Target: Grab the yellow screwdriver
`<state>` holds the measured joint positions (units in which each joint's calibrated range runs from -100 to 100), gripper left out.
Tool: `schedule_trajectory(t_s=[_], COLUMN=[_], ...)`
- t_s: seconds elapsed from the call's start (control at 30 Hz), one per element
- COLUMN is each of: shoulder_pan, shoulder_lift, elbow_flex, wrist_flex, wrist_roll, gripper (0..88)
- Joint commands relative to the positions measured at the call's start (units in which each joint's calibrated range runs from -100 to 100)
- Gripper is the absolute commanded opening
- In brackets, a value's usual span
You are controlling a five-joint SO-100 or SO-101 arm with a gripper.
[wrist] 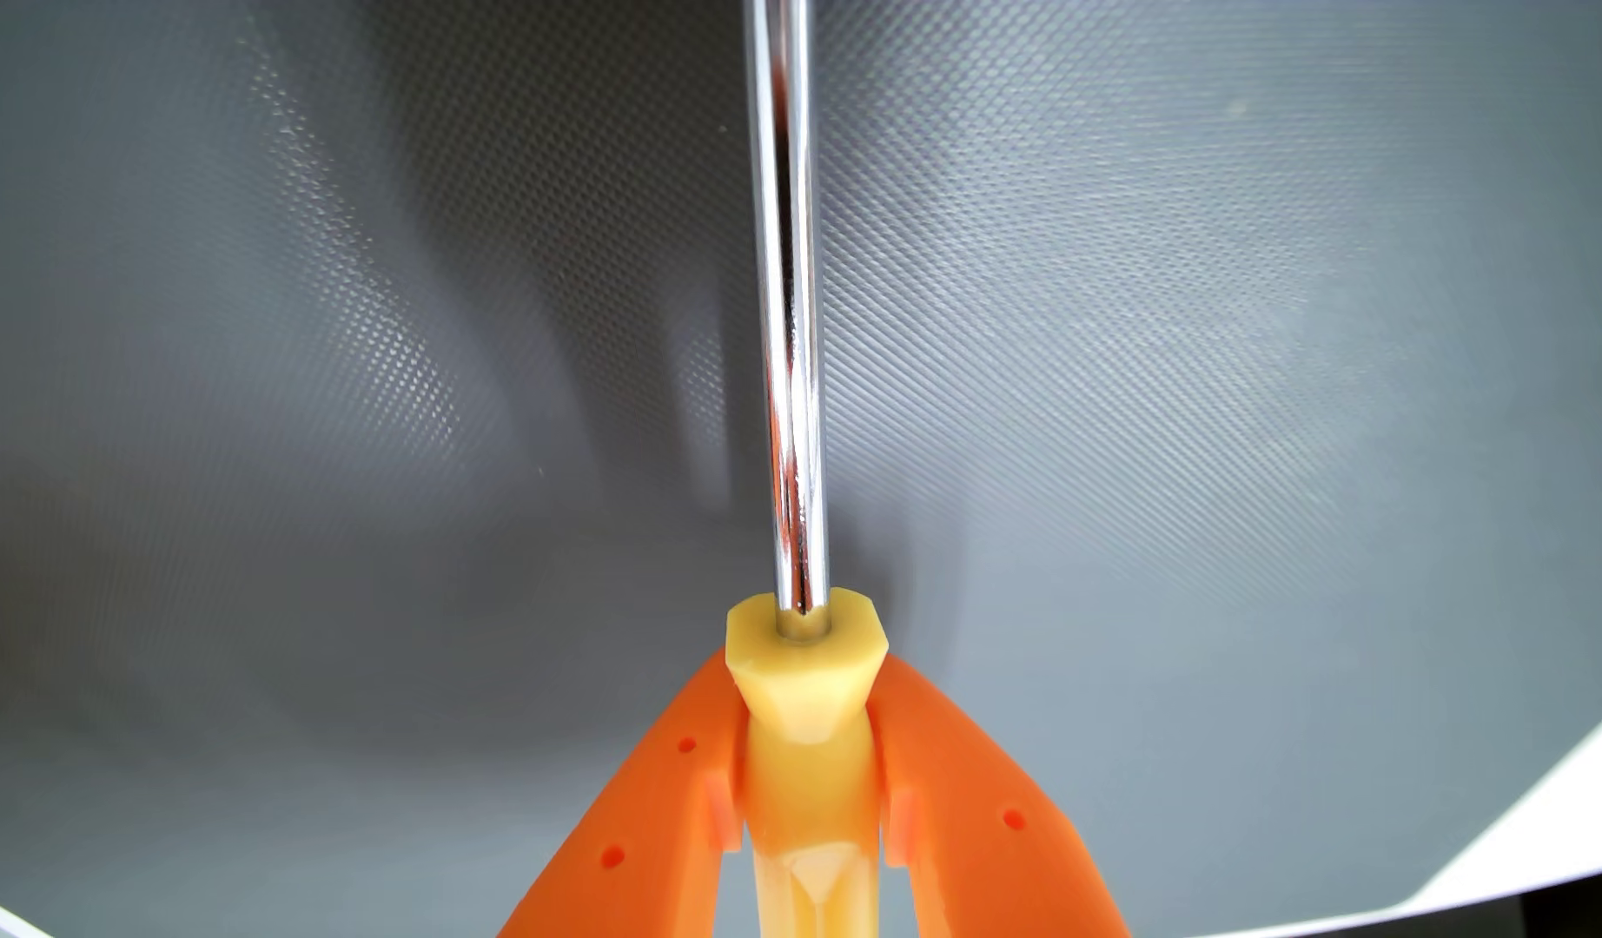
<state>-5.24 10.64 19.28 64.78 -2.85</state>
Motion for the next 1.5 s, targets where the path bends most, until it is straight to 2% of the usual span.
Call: schedule_trajectory(t_s=[0.0, 0.7, 1.47], shoulder_pan=[-0.24, 0.17, 1.67], shoulder_lift=[-5.42, -7.71, -22.74], elbow_flex=[-1.4, -1.49, -1.85], wrist_flex=[-0.09, 1.56, 1.9], wrist_roll=[-0.05, 0.05, 0.31], gripper=[0.8, 0.7, 0.8])
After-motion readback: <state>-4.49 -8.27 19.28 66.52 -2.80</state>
